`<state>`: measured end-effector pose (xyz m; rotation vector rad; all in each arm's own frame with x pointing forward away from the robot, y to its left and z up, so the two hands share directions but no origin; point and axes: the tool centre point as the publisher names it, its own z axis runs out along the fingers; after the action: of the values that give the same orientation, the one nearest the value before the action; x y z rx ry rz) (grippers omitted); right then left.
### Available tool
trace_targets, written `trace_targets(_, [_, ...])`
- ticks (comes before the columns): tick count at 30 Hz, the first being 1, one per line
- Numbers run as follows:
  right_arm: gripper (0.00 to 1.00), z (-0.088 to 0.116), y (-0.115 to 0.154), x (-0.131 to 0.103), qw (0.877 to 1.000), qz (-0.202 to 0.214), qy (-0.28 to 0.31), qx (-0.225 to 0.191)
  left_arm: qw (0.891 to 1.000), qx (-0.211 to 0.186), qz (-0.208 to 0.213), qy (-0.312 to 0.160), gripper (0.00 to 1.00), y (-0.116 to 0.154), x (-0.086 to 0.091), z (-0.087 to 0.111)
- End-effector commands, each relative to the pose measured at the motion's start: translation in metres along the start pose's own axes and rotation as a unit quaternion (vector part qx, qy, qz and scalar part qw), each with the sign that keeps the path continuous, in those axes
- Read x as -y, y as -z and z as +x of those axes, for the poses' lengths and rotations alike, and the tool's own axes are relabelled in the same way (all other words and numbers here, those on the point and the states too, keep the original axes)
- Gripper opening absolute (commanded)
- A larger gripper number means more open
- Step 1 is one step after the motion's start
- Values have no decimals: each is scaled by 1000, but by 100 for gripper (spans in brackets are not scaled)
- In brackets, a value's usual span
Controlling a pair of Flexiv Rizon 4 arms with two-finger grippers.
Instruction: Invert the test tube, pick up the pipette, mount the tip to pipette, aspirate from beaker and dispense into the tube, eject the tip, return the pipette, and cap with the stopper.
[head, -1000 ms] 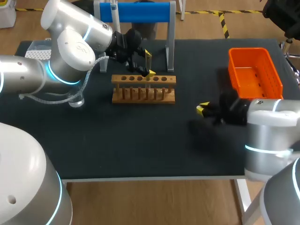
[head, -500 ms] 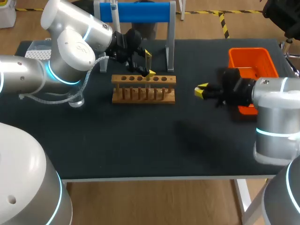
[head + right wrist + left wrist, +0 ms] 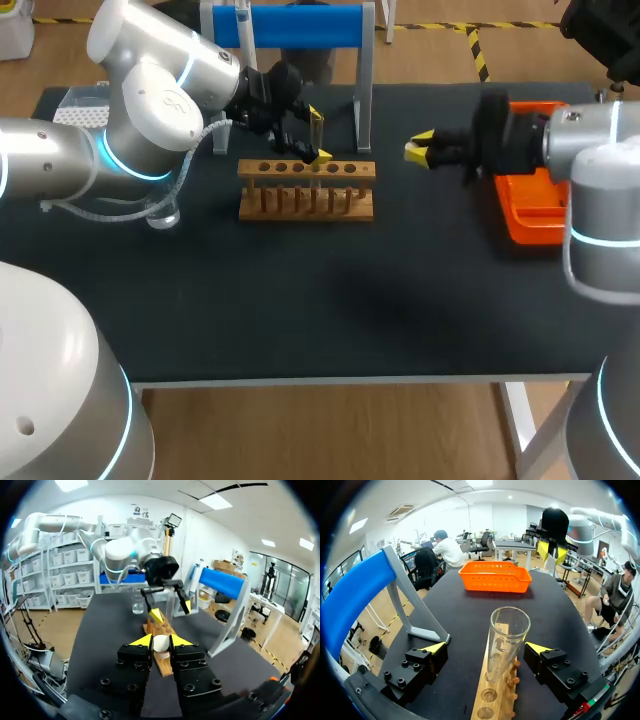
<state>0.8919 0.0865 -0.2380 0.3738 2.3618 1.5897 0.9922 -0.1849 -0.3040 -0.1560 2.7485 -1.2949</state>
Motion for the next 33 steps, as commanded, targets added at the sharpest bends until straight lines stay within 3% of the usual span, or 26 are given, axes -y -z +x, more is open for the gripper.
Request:
trace_targets(1, [0, -4, 3, -14, 997, 8, 7, -72, 1000, -1, -1, 0, 100, 0, 0, 0])
trace_targets(20, [0, -11, -33, -58, 987, 32, 48, -151, 1000, -1, -1, 0, 100, 0, 0, 0])
trace_targets(33, [0, -21, -58, -74, 979, 60, 63, -186, 1000, -1, -1, 0, 100, 0, 0, 0])
